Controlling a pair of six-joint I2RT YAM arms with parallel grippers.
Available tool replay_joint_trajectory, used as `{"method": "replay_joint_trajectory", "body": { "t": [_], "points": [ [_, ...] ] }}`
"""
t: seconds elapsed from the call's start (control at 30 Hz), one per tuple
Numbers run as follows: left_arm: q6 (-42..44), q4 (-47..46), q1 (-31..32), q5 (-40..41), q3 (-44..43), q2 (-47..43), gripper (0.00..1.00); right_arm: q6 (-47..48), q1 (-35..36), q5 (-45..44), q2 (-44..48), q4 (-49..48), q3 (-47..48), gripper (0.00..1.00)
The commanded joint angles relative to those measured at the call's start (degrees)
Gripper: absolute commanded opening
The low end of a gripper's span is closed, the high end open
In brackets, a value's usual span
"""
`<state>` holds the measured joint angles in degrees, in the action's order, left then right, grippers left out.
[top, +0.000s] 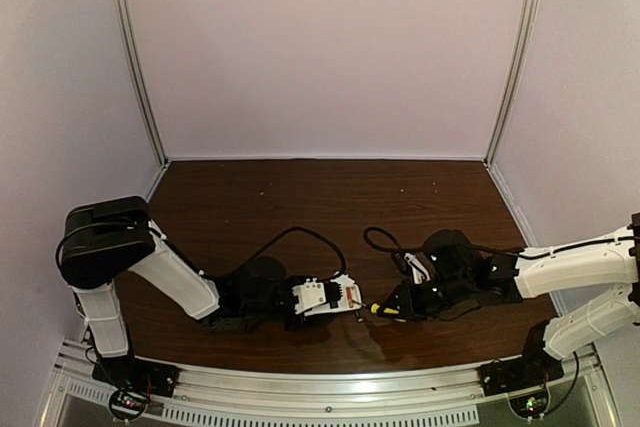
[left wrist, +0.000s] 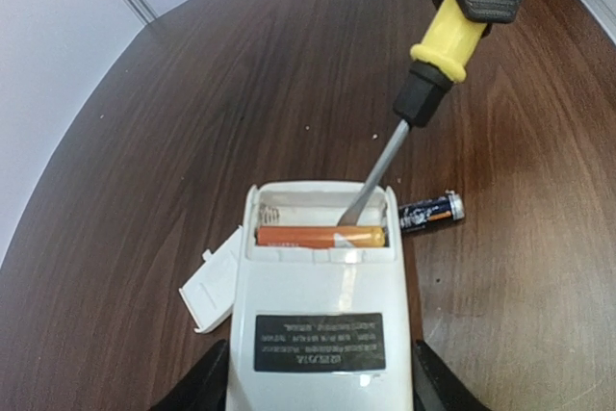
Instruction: Unload the batteries from the remote control
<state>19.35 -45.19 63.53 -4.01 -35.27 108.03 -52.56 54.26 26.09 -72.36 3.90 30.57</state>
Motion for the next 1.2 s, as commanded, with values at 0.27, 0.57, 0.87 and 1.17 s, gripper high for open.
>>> {"method": "replay_joint_trajectory", "body": {
  "t": [0.27,0.57,0.87,1.17],
  "points": [
    [-0.78,-10.48,0.75,-0.46,-0.44,-0.25,0.0,-13.22,-0.78,8.12,3.38,-21.97,-2.76,0.0],
    [-1.01,-10.78,0.78,-0.6,0.13,-1.05,0.0,-14.5,-0.79,9.71,3.61,-24.17,-2.2,0.0],
    [0.51,-7.84,0.77,-5.78,0.72,-2.82,0.0,9.31,-0.31,2.58,5.52,10.41,8.72,0.0],
    [2.26,-4.77,0.81,-16.6,1.58,-4.94,0.0,18.67,0.38,3.05,4.76,20.33,13.18,0.0]
  ]
}}
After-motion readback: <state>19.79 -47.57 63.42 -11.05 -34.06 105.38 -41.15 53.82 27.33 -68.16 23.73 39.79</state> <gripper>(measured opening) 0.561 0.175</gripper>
